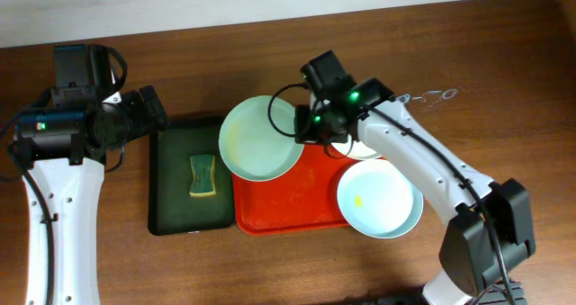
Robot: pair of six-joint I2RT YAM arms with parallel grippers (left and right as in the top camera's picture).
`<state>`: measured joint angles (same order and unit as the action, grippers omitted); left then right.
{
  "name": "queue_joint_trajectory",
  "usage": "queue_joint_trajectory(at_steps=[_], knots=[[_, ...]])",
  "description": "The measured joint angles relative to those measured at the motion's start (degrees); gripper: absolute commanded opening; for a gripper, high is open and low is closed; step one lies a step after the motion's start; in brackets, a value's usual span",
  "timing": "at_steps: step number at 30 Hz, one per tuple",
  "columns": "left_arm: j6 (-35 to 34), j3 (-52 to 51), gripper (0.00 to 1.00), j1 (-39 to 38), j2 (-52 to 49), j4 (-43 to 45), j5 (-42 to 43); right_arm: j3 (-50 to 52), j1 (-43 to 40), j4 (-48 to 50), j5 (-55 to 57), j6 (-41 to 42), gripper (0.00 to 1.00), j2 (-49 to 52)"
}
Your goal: Clean dirty plates on tray and stack at the side
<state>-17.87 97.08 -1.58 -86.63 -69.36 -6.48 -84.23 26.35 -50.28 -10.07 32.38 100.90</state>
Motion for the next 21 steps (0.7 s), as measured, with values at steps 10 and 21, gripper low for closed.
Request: queue_joint_trajectory(at_steps=[10, 21], knots=[[0.0, 0.0, 0.99, 0.0, 0.0, 0.0, 0.0, 0.0, 23.15, 10.01, 30.51, 1.88, 0.04, 1.66], [0.0, 0.0, 0.99, 0.0, 0.0, 0.0, 0.0, 0.0, 34.36, 21.94, 54.03, -16.37, 0.04, 1.66]])
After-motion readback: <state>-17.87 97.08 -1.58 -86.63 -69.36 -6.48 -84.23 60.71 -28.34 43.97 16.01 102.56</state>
